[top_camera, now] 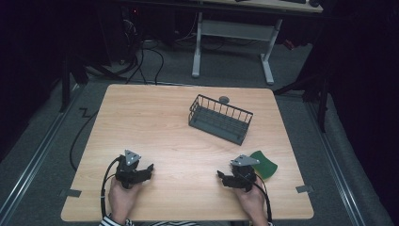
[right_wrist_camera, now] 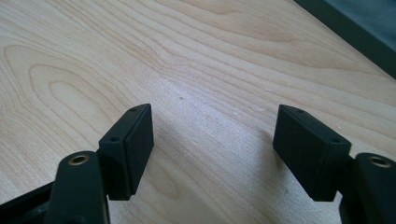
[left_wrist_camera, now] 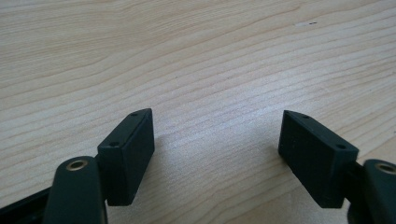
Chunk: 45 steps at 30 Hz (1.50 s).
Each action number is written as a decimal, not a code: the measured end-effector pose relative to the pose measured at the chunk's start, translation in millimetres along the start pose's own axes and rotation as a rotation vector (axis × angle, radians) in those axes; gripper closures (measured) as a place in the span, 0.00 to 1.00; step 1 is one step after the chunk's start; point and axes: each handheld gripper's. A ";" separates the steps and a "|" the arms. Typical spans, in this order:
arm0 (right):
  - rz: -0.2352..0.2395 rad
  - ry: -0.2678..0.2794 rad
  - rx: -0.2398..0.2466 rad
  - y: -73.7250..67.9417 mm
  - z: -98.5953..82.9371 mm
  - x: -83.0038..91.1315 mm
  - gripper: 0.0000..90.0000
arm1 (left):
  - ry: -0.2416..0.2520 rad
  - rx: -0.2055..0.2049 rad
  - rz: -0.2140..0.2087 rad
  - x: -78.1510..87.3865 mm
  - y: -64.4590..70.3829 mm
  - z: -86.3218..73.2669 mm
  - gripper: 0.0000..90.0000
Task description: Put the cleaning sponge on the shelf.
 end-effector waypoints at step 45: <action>0.011 -0.020 -0.043 -1.1 -0.7 5.6 0.30 | 0.022 0.016 -0.090 3.9 6.0 21.5 0.29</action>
Point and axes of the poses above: each handheld gripper's, and its own axes: x roughly backward along the jaws, z roughly out of its top, y roughly to its right, and after that the axes turned 15 degrees about -z, right-handed
